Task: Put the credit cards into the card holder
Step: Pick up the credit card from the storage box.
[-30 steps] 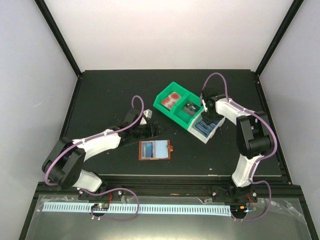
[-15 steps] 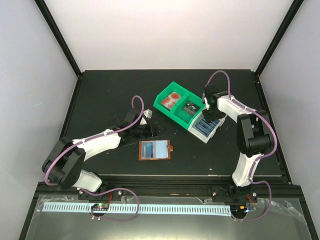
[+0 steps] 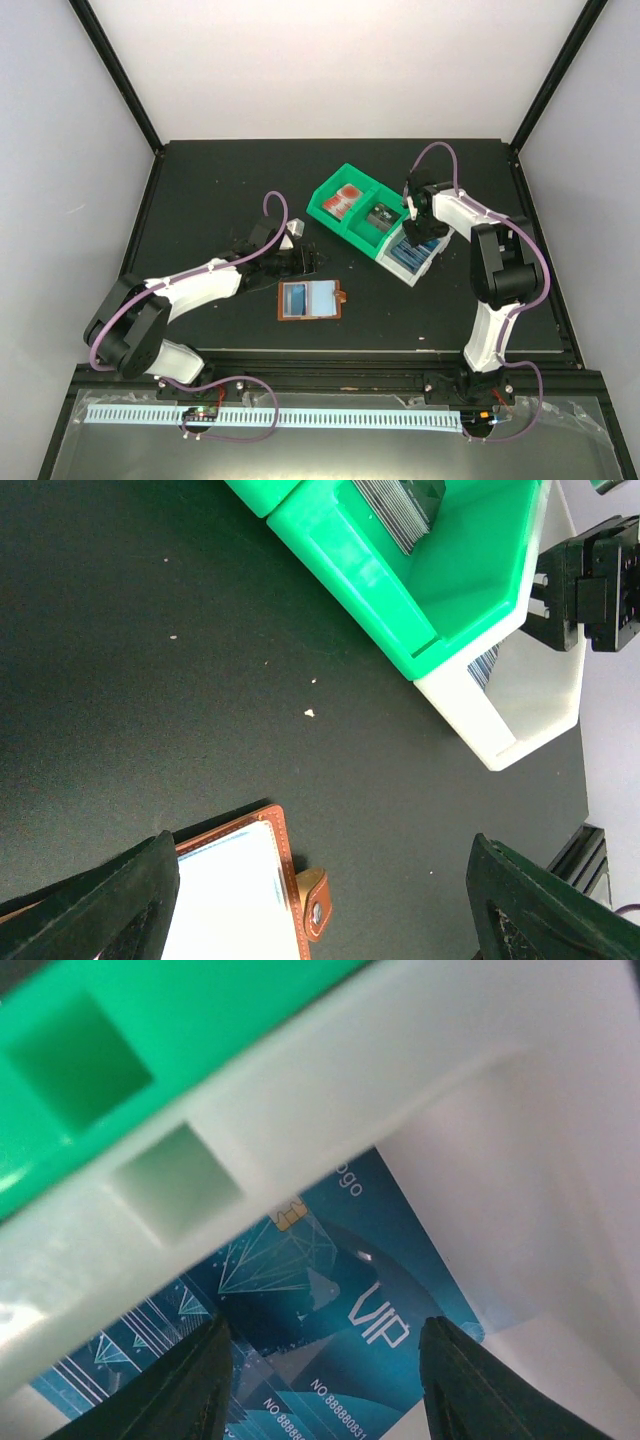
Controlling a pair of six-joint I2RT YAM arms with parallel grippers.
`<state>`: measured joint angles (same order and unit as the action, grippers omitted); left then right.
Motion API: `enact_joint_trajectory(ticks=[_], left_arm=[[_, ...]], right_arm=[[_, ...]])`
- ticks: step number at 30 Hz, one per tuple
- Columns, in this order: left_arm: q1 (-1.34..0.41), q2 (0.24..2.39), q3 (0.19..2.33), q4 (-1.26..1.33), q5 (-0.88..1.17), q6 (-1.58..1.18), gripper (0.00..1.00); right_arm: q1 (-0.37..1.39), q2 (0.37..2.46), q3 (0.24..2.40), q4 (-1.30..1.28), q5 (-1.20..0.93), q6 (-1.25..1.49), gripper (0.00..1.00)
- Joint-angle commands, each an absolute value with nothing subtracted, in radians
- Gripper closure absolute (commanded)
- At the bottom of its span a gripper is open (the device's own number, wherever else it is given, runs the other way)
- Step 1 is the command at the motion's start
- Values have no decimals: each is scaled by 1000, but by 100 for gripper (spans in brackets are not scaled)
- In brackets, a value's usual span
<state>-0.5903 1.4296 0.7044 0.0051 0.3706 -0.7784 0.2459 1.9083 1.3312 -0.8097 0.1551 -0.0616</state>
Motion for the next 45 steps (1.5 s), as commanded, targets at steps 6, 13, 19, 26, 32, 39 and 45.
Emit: enact_joint_trajectory(ticks=[6,13,19,26,32,39,45], left_arm=[[-594,1442,737,2,385,-761,20],[-594,1445,737,3,384,-759,20],[-595,1445,737,2,385,-759,20],[-595,1447,737,3,385,-759,20],[-595,1447,739,3,385,-757,19],[-594,1451,743,2,386,-755,19],[-594,1448,753,-11,374,-746,19]], right_arm=[[223,1919,1366,-831,128,-22,53],[210,1910,1370,-839,97,-15,55],[194,1895,1375,-840,80,-2,55],[189,1872,1374,-824,114,9,57],[189,1836,1367,-803,154,-5,60],[188,1827,1332,-749,210,-42,66],[190,1860,1316,-717,291,-51,72]])
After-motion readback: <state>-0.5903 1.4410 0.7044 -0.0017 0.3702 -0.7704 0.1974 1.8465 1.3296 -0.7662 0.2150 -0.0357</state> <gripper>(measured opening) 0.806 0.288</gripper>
